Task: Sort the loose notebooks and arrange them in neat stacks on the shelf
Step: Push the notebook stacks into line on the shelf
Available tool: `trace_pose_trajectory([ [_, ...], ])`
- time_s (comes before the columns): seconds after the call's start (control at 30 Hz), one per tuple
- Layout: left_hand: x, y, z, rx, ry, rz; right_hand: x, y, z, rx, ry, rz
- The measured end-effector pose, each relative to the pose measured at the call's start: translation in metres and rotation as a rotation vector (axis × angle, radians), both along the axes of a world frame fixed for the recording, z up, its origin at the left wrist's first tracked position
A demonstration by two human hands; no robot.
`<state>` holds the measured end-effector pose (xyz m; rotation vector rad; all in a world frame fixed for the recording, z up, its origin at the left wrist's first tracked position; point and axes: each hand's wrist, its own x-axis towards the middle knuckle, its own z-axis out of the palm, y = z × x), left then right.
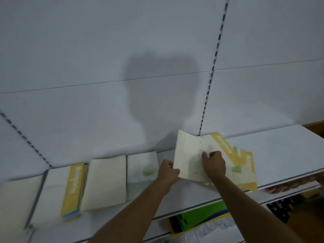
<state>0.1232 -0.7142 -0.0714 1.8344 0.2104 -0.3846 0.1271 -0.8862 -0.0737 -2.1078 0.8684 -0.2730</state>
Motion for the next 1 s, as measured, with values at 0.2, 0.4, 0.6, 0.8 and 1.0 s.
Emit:
trace_pose_trajectory([
  [0.2,-0.004,0.124,0.022,0.008,-0.068,0.115,0.023,0.117,0.014,0.117,-0.106,0.158],
  [0.4,-0.03,0.269,0.034,-0.025,-0.096,0.284,0.029,0.271,0.023,0.287,-0.11,0.35],
  [0.6,-0.068,0.406,0.029,-0.04,-0.112,0.554,0.019,0.407,0.037,0.275,-0.193,0.619],
  [0.8,-0.105,0.511,0.017,-0.028,-0.131,0.728,0.006,0.524,0.027,0.338,-0.103,0.872],
  [1.0,-0.12,0.566,-0.007,0.219,-0.092,0.794,0.007,0.596,0.006,0.349,0.162,0.936],
])
